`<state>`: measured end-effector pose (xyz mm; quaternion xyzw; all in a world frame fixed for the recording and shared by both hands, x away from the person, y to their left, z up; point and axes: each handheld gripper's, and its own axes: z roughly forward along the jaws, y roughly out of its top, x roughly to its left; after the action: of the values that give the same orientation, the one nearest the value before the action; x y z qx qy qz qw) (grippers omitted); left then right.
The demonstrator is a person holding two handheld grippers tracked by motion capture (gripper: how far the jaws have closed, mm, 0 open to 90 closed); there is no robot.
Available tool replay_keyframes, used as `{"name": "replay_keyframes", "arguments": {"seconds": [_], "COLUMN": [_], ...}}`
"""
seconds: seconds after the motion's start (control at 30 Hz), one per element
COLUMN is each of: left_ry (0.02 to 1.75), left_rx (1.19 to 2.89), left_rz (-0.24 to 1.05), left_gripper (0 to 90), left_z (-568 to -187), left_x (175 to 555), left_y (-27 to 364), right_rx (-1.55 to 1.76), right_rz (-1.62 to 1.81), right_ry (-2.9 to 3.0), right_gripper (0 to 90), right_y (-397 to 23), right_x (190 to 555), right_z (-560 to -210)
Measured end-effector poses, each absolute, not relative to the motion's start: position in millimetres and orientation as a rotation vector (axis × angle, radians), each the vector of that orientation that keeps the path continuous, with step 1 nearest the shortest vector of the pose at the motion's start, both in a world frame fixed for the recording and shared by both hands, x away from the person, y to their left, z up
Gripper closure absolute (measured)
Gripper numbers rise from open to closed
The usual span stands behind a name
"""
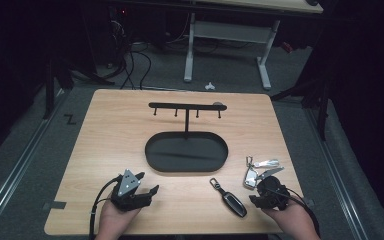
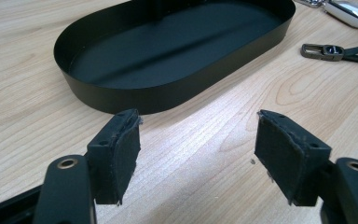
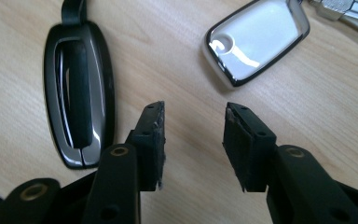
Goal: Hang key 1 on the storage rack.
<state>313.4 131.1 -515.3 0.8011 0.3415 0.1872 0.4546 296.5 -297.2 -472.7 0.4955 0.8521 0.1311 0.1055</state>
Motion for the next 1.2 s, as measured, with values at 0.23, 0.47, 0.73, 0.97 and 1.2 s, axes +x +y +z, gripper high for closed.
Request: {"name": "replay_keyframes", "arguments": {"seconds": [0.23, 0.47, 0.73, 0.97, 1.2], "left_ry": [0.839, 0.834, 0.831, 0.823, 0.818], "left_rx": [1.980, 1.983, 1.982, 1.990, 1.993], "left_rz": [0.465, 0.464, 0.460, 0.455, 0.453], "left_gripper": [31.2, 31.2, 31.1, 31.2, 31.2], "left_z": [-516, -516, -516, -516, -516], "left_x": [314, 314, 314, 314, 314], "left_y": [130, 130, 130, 130, 129], "right_rx": [1.454, 1.467, 1.549, 1.508, 1.457], "right_rz": [0.243, 0.138, 0.057, 0.033, 0.083], "right_ry": [2.577, 2.643, 2.681, 2.689, 2.716], "right_gripper": [55.6, 50.7, 40.0, 32.7, 29.6], "right_y": [-291, -288, -290, -278, -255], "right_x": [301, 311, 327, 334, 337], "right_z": [-470, -468, -462, -454, -453]}}
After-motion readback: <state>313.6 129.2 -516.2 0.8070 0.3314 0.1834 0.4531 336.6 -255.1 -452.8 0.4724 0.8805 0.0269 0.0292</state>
